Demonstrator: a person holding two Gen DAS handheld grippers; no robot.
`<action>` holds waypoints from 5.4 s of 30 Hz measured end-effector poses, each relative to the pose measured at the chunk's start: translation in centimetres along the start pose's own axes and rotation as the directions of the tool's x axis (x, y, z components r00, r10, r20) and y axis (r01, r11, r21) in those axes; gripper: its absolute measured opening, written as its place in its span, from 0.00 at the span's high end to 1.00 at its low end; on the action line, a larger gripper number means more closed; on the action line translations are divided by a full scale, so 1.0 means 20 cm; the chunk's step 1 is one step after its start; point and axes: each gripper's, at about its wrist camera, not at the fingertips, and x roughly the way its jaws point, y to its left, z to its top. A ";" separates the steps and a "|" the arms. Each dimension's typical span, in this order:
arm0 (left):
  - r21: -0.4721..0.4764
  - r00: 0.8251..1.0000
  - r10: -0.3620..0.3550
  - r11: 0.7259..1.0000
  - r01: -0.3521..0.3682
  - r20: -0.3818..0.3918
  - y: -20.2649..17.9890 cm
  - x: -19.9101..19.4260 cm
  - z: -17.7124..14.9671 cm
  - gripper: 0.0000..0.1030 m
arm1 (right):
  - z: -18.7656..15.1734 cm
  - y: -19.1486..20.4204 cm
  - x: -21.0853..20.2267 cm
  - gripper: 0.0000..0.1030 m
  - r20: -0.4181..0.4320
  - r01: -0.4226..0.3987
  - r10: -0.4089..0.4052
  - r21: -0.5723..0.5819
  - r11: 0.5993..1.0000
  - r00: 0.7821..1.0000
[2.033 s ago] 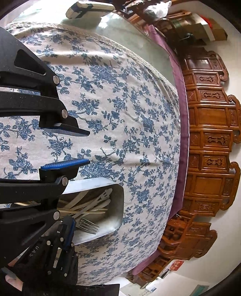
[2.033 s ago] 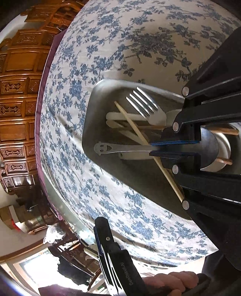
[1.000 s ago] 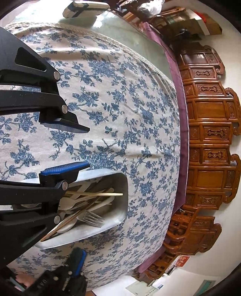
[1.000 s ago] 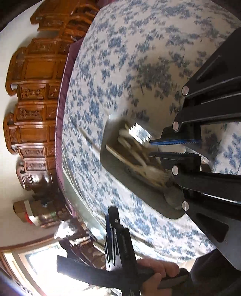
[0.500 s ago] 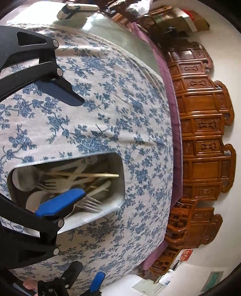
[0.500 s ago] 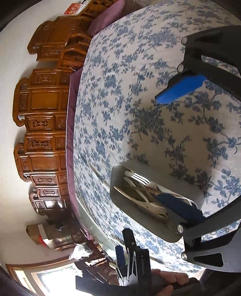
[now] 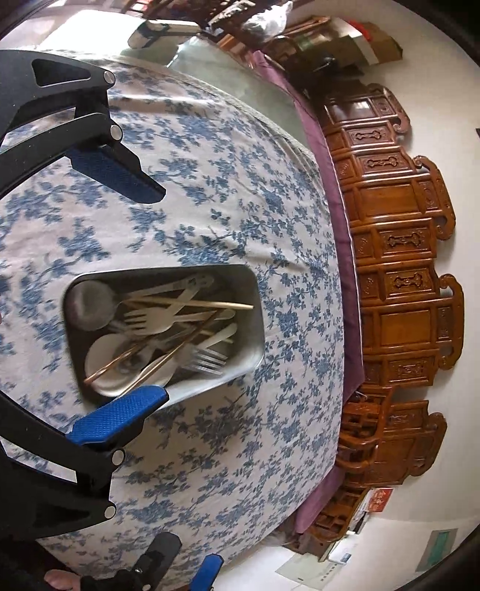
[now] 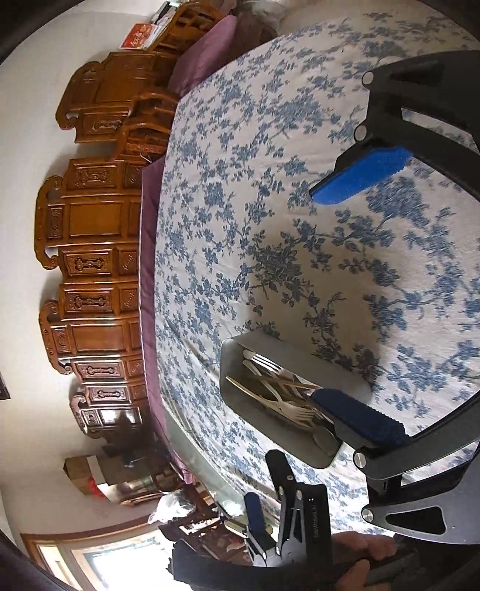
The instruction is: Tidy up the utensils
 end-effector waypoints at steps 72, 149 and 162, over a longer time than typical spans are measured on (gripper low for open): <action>-0.051 0.902 -0.044 0.996 0.073 0.430 -0.32 -1.62 -0.06 0.07 | -0.01 0.10 -1.64 0.02 0.464 0.161 -0.161 0.040 0.986 0.871; -0.048 0.907 -0.051 0.996 0.078 0.418 -0.32 -1.57 -0.11 0.07 | -0.03 0.11 -1.56 0.02 0.443 0.157 -0.160 0.045 0.987 0.882; -0.047 0.909 -0.064 0.995 0.092 0.412 -0.31 -1.57 -0.11 0.07 | -0.05 0.11 -1.54 0.02 0.440 0.154 -0.159 0.048 0.987 0.884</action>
